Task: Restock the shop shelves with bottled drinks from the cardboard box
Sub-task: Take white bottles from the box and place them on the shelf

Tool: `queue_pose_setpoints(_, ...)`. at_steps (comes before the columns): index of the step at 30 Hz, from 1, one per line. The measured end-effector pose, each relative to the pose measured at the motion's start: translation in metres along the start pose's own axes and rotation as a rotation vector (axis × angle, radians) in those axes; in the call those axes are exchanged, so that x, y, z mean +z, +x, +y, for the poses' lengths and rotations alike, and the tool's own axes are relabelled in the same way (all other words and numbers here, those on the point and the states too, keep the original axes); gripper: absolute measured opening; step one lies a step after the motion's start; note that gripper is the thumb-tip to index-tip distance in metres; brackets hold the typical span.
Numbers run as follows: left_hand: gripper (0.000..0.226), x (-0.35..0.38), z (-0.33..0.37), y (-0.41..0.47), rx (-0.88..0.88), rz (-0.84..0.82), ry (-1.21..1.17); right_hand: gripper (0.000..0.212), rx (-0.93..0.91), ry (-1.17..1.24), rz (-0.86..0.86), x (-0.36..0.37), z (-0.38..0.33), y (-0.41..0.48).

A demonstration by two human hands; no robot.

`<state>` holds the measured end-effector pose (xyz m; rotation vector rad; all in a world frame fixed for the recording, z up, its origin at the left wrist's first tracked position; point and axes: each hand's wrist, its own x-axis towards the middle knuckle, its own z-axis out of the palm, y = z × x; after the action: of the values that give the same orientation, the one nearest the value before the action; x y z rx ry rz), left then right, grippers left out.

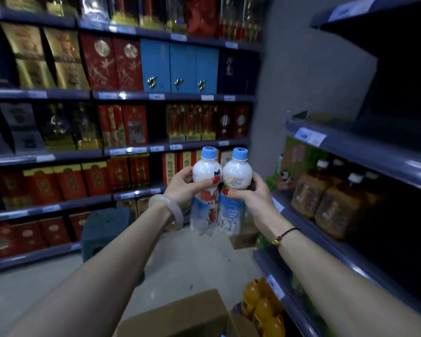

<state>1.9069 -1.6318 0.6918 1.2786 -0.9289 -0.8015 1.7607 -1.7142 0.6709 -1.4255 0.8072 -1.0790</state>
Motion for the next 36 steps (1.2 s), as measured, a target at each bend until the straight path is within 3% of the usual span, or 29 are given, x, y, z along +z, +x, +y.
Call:
queue_pose_setpoints(3, 0.037, 0.007, 0.031, 0.011, 0.031, -0.050, 0.005, 0.059, -0.012, 0.008, 0.023, -0.006, -0.032, 0.004)
queue_pose_setpoints(9, 0.041, 0.040, 0.084, 0.042, 0.032, -0.180, 0.006, 0.050, -0.077, -0.022, 0.078, -0.038, -0.094, 0.014)
queue_pose_setpoints(22, 0.040, 0.195, 0.160, 0.127, 0.192, -0.516, -0.141, 0.058, -0.294, -0.136, 0.392, -0.169, -0.191, 0.066)
queue_pose_setpoints(27, 0.051, 0.241, 0.171, 0.161, 0.243, -0.591, -0.187, 0.055, -0.352, -0.185, 0.442, -0.208, -0.208, 0.089)
queue_pose_setpoints(36, 0.045, 0.290, 0.156, 0.206, 0.220, -0.630, -0.192, 0.056, -0.329, -0.161, 0.549, -0.239, -0.197, 0.120)
